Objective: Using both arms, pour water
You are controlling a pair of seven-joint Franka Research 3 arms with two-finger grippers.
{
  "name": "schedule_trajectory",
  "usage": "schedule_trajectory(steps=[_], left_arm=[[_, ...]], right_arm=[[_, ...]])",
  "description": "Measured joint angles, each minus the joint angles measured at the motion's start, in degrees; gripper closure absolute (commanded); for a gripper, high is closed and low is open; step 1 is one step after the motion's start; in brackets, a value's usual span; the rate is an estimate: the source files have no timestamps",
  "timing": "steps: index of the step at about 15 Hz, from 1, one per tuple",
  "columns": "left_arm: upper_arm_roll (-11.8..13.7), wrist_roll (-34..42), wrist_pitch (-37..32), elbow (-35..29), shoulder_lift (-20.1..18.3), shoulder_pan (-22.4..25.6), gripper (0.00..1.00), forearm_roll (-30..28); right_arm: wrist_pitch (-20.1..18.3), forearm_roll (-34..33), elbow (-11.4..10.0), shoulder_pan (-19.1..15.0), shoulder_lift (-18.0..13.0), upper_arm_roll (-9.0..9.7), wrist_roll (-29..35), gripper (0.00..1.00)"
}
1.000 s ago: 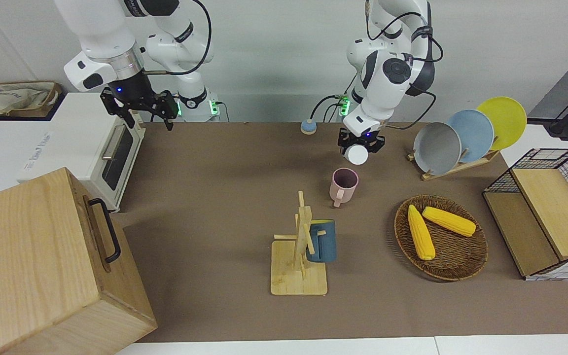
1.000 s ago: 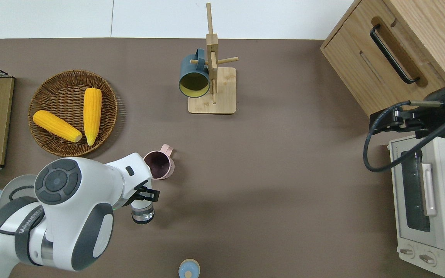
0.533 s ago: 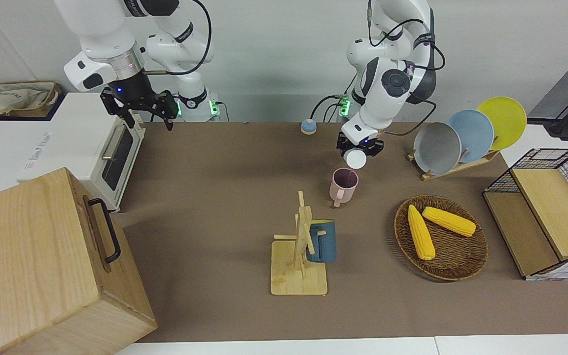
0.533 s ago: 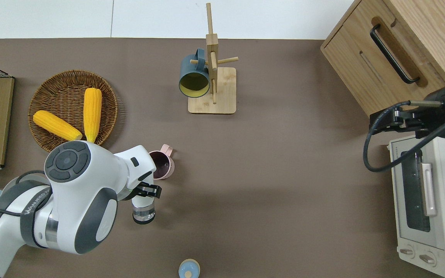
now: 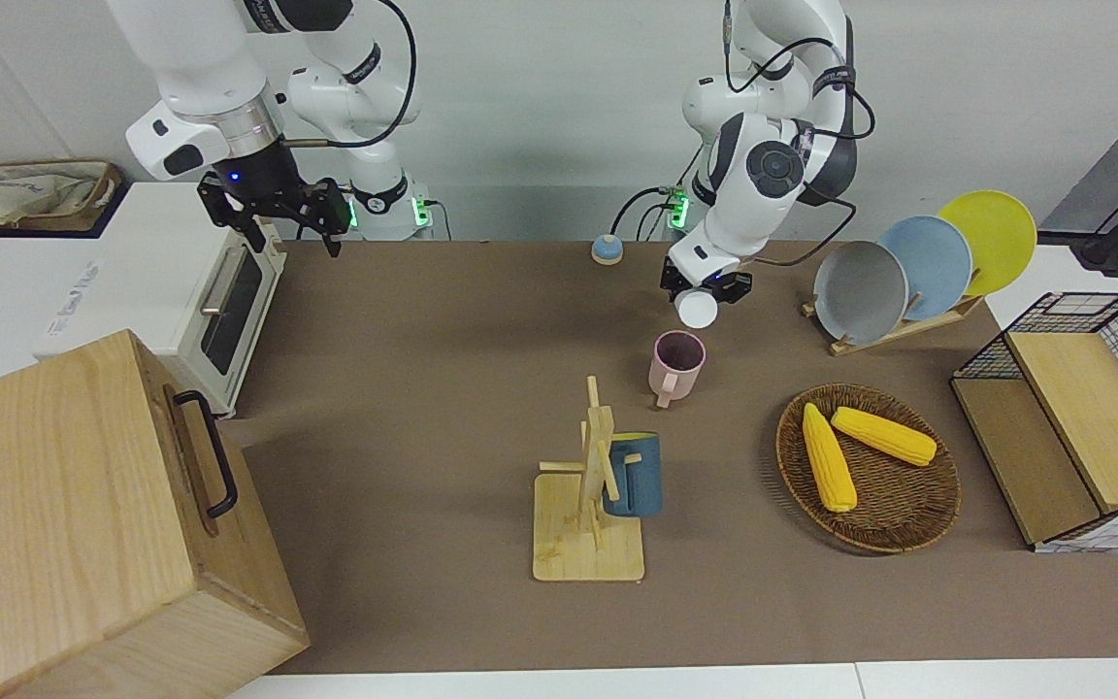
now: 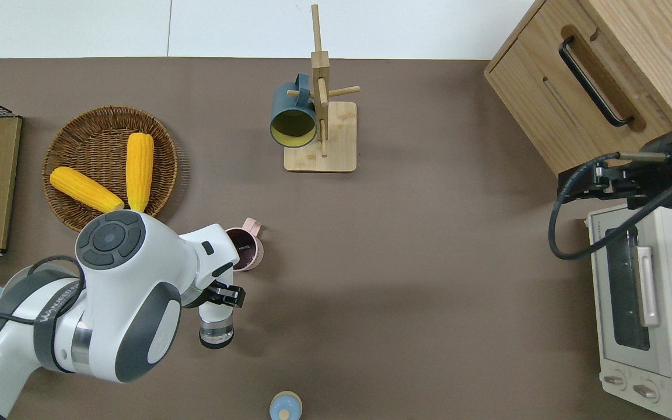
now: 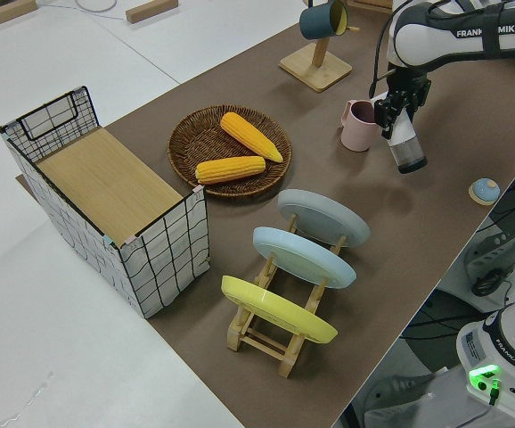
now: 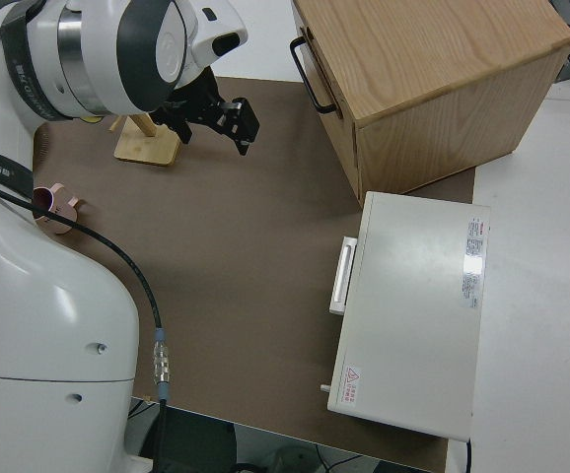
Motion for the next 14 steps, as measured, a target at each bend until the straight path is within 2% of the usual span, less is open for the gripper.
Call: schedule_trajectory(steps=[4, 14], left_arm=[[-0.91, -1.14, -1.04, 0.04, 0.03, -0.05, 0.88, 1.72], [-0.97, -2.85, -2.47, 0.78, 0.04, -0.05, 0.88, 2.18]], right_arm=[[0.00, 0.00, 0.00, 0.00, 0.00, 0.00, 0.00, 0.011], [0.00, 0.00, 0.00, 0.00, 0.00, 0.00, 0.00, 0.011]])
